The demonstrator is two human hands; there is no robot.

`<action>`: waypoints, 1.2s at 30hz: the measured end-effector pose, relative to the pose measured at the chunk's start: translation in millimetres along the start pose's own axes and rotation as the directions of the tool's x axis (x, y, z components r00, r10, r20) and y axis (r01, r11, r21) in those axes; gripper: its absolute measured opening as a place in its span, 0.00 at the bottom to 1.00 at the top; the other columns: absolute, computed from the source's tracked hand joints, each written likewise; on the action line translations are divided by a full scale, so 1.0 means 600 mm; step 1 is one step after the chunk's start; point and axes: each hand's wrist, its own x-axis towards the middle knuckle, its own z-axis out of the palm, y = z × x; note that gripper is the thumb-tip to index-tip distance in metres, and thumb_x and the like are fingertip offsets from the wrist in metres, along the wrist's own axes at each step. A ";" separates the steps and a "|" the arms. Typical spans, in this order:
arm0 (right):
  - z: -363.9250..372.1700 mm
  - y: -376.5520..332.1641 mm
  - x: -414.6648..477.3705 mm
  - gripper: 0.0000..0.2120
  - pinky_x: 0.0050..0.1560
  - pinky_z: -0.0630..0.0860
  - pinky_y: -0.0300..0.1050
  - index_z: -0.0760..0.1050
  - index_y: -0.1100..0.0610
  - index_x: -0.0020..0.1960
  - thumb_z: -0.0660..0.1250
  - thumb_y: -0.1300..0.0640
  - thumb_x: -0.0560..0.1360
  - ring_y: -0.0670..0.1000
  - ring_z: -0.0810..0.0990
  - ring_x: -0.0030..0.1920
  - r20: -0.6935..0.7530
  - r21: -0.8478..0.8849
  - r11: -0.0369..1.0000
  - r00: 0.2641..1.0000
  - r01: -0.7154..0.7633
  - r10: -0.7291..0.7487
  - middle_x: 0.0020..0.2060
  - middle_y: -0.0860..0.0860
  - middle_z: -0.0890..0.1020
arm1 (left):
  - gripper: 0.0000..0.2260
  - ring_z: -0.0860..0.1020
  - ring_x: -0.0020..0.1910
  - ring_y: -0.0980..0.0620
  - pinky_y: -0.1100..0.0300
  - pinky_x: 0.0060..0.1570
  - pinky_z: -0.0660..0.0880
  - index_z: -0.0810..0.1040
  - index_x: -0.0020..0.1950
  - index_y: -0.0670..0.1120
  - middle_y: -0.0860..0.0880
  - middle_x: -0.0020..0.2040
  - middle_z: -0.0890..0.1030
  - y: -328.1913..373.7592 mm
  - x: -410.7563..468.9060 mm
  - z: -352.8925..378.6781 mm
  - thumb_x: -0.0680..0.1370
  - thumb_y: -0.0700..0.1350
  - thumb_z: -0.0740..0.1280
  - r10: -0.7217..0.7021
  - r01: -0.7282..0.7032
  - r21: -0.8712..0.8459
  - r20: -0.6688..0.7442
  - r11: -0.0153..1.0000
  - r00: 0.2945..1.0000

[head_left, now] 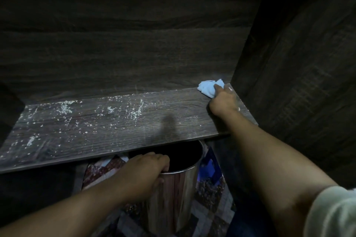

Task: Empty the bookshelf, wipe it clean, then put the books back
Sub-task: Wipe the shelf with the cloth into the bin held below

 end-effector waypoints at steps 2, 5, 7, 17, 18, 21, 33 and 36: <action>0.000 -0.027 0.016 0.31 0.71 0.60 0.57 0.60 0.47 0.76 0.61 0.55 0.74 0.60 0.59 0.74 0.107 -0.074 0.997 0.994 0.038 -0.030 0.75 0.55 0.60 | 0.07 0.70 0.50 0.56 0.61 0.44 0.62 0.69 0.51 0.54 0.57 0.49 0.74 -0.005 -0.007 0.002 0.76 0.48 0.64 -0.010 0.010 -0.002 -0.005 1.000 1.000; 0.010 -0.076 0.021 0.32 0.71 0.61 0.60 0.62 0.44 0.74 0.57 0.49 0.69 0.58 0.62 0.73 0.210 -0.130 0.983 0.972 0.130 -0.101 0.75 0.53 0.63 | 0.07 0.71 0.53 0.54 0.61 0.46 0.62 0.70 0.53 0.53 0.55 0.51 0.75 -0.004 -0.015 0.000 0.76 0.48 0.63 -0.023 0.023 0.014 0.000 1.000 1.000; 0.020 -0.100 0.001 0.30 0.72 0.59 0.56 0.61 0.47 0.76 0.59 0.52 0.73 0.56 0.60 0.74 0.240 -0.173 0.966 0.960 0.191 -0.147 0.75 0.53 0.62 | 0.07 0.71 0.54 0.53 0.61 0.46 0.60 0.70 0.54 0.53 0.55 0.53 0.75 -0.004 -0.020 -0.004 0.76 0.48 0.62 -0.034 0.034 0.026 0.009 0.999 0.999; -0.008 -0.130 -0.036 0.22 0.57 0.70 0.38 0.78 0.45 0.63 0.60 0.63 0.75 0.51 0.75 0.59 0.344 0.084 0.907 0.843 0.412 -0.415 0.67 0.51 0.75 | 0.07 0.70 0.55 0.55 0.61 0.47 0.61 0.68 0.54 0.55 0.56 0.54 0.74 -0.010 -0.037 -0.013 0.77 0.48 0.61 -0.052 0.052 0.025 0.000 0.998 0.999; -0.016 -0.132 -0.037 0.22 0.58 0.70 0.38 0.78 0.45 0.64 0.60 0.63 0.76 0.51 0.76 0.59 0.324 0.112 0.900 0.841 0.421 -0.434 0.67 0.52 0.75 | 0.07 0.70 0.55 0.55 0.61 0.47 0.62 0.68 0.53 0.55 0.56 0.54 0.74 -0.011 -0.038 -0.014 0.77 0.48 0.61 -0.049 0.049 0.019 -0.006 0.999 0.999; -0.018 -0.135 -0.033 0.25 0.67 0.66 0.46 0.73 0.47 0.69 0.60 0.64 0.76 0.55 0.71 0.67 0.033 0.070 0.824 0.824 0.563 -0.566 0.70 0.51 0.73 | 0.07 0.70 0.53 0.55 0.61 0.46 0.62 0.65 0.50 0.56 0.57 0.52 0.74 -0.017 -0.041 -0.017 0.76 0.48 0.62 -0.044 0.043 -0.014 -0.022 0.999 0.999; 0.078 -0.164 -0.008 0.16 0.48 0.68 0.48 0.73 0.60 0.61 0.65 0.68 0.73 0.61 0.69 0.59 -0.176 -0.242 0.692 0.670 0.680 -0.721 0.62 0.61 0.72 | 0.10 0.70 0.53 0.55 0.60 0.45 0.60 0.61 0.48 0.57 0.56 0.51 0.73 -0.026 -0.049 -0.010 0.75 0.46 0.63 -0.057 0.057 -0.009 -0.027 0.998 0.998; 0.095 -0.168 -0.002 0.17 0.53 0.72 0.56 0.73 0.59 0.65 0.62 0.65 0.76 0.62 0.70 0.58 -0.034 -0.276 0.644 0.662 0.714 -0.749 0.60 0.61 0.72 | 0.12 0.69 0.54 0.55 0.60 0.46 0.61 0.60 0.48 0.57 0.56 0.52 0.73 -0.029 -0.053 -0.007 0.75 0.45 0.63 -0.065 0.065 -0.003 -0.015 0.998 0.998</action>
